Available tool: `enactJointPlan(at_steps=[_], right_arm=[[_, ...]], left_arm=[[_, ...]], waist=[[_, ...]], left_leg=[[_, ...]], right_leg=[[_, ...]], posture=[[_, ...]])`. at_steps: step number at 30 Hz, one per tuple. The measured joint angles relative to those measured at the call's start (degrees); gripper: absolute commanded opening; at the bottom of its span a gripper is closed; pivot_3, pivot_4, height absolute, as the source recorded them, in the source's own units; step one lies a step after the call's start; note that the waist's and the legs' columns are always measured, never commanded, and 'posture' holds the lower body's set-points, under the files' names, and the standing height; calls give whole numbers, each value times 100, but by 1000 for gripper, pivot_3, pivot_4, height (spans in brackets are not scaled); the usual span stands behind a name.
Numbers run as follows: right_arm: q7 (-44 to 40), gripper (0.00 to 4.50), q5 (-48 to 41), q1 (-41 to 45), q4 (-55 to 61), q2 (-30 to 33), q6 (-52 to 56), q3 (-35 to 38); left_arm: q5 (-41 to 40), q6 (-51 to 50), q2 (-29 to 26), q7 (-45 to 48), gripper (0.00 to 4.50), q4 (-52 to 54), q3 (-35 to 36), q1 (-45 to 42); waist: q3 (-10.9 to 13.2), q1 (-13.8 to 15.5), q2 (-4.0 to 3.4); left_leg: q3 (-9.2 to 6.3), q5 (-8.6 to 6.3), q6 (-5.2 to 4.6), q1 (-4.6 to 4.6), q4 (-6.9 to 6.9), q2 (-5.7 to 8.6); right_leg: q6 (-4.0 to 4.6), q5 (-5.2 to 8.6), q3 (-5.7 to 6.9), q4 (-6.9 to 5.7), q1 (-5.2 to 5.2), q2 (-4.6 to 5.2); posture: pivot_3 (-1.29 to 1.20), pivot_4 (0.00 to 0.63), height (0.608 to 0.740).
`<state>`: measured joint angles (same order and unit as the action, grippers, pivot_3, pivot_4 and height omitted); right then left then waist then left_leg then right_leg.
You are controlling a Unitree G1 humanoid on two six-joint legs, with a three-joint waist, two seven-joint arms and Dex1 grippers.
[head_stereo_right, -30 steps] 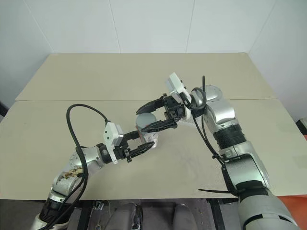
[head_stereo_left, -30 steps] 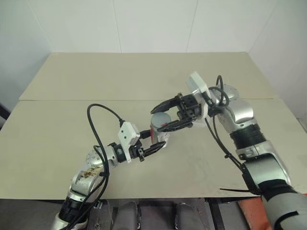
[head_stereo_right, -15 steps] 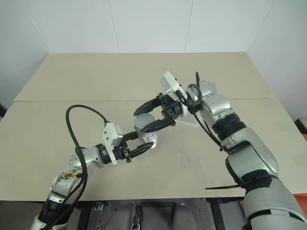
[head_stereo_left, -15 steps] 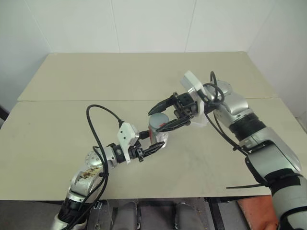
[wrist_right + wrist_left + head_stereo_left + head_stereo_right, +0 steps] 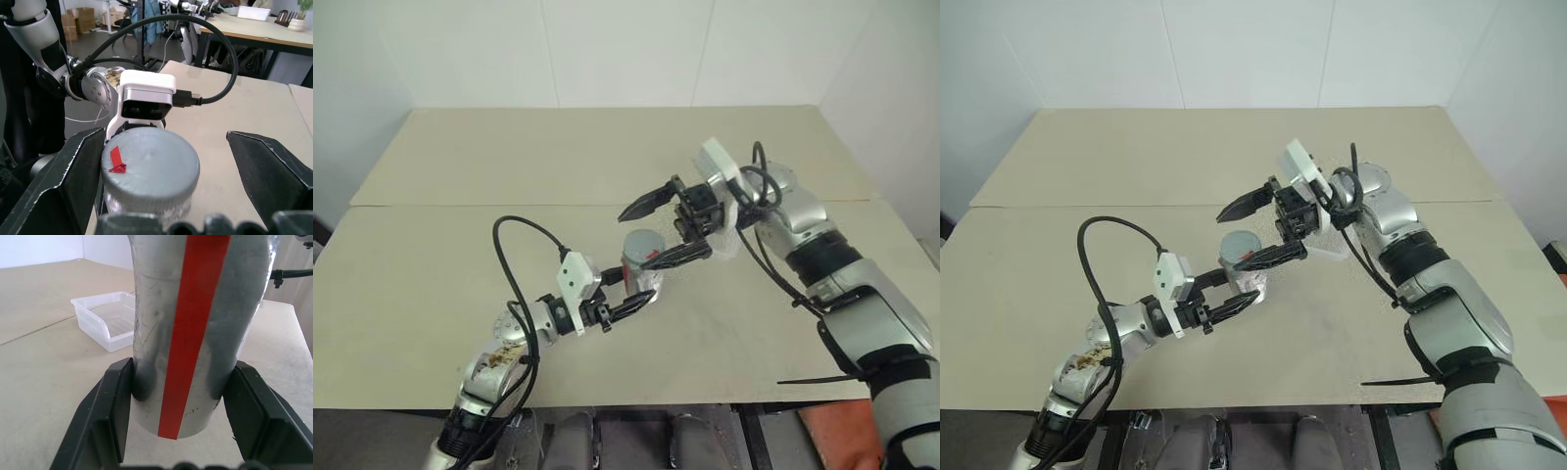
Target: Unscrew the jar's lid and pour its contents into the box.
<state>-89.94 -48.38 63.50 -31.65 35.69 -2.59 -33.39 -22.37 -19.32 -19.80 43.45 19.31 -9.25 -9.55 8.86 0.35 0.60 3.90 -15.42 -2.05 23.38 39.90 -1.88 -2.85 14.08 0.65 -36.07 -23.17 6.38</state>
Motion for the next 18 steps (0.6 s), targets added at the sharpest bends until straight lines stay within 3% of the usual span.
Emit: enactJointPlan(at_steps=[7, 18], right_arm=[[73, 4483, 295, -830, 970, 384, 331, 898], [2776, 4483, 770, -2628, 4078, 307, 1758, 2290]], left_arm=[[28, 76, 62, 13, 2429, -57, -74, -47], [264, 263, 250, -152, 2429, -349, -101, -173]], waist=[[0, 25, 0], [1, 24, 1]], left_leg=[[1, 0, -1, -2, 0, -1], [1, 0, 0, -2, 1, 2]], right_leg=[[0, 0, -1, 0, 1, 0], [0, 0, -1, -2, 1, -3]], posture=[[0, 150, 740], [0, 150, 740]])
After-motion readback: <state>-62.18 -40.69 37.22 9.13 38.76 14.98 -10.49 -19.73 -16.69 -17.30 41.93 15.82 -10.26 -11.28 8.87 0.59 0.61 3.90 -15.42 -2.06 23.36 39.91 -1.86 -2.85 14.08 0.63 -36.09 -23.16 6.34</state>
